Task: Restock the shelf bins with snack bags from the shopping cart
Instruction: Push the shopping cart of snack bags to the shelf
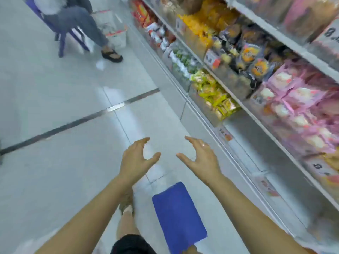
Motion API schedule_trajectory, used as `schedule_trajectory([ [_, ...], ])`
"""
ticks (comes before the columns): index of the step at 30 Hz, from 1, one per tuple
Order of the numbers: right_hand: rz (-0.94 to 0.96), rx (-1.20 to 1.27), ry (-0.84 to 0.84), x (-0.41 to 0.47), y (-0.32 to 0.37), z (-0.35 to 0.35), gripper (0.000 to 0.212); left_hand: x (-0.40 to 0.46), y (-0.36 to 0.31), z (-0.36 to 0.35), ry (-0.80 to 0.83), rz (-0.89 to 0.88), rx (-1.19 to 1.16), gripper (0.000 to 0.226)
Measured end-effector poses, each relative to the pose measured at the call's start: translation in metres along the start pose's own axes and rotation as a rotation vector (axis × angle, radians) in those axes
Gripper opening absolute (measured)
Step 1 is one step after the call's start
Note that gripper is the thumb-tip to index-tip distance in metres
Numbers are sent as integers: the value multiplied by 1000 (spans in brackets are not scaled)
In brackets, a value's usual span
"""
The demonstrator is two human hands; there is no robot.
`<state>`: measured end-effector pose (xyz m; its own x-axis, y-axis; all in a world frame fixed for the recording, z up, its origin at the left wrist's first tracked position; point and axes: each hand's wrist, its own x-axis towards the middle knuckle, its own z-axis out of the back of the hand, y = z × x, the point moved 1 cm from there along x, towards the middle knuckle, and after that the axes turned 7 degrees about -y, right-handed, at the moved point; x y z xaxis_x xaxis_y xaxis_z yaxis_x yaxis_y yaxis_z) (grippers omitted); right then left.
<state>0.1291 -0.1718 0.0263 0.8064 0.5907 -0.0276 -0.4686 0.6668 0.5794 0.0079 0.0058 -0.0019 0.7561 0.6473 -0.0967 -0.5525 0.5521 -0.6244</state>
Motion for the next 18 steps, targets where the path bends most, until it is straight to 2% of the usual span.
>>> schedule_trajectory([
  [5,57,68,132,51,96,-78,65,23,92,68,-101,193,-3,70],
  [12,204,57,239,169,268,-192,64,91,225,202,-238,421,-38,67],
  [18,204,74,305,232,367,-254,62,153,300,283,-335,522,-67,65],
])
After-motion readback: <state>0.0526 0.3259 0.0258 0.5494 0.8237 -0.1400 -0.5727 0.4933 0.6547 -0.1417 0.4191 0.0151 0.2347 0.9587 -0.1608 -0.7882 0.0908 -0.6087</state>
